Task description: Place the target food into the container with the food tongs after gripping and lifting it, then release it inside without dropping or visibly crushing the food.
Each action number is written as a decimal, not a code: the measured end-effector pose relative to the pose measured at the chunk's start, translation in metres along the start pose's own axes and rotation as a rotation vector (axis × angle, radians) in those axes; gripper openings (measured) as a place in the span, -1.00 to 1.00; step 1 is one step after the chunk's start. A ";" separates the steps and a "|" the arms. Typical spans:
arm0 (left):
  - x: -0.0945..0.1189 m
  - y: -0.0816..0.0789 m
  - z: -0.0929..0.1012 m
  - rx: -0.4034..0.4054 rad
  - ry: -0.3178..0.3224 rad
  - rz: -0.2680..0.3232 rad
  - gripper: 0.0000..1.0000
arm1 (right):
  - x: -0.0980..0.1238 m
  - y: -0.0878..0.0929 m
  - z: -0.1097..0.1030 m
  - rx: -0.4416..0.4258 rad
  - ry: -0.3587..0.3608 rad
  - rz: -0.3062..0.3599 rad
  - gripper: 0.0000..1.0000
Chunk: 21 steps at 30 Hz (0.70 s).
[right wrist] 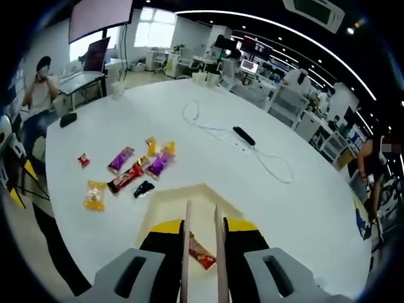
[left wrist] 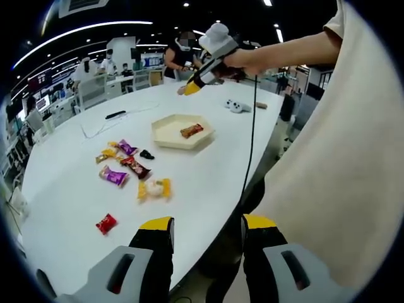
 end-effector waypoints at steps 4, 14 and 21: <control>0.000 0.001 0.001 0.002 -0.002 0.000 -0.17 | 0.000 0.000 -0.005 -0.039 -0.014 0.010 -0.50; 0.001 0.002 0.004 0.009 -0.006 0.000 -0.17 | 0.004 -0.011 -0.040 -0.059 -0.145 0.087 -0.44; 0.005 0.005 0.004 0.018 -0.016 0.001 -0.17 | 0.000 -0.007 -0.067 -0.054 -0.187 0.039 -0.44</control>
Point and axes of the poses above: the point that each gripper's makers call its tool centre point, and the gripper's own axes: x roughly backward along the fingers, z roughly to its right, y roughly out of its underside, the point moved 6 cm from there along x, roughly backward along the fingers, and after that the axes turned 12 degrees about y, right-handed, at the moved point
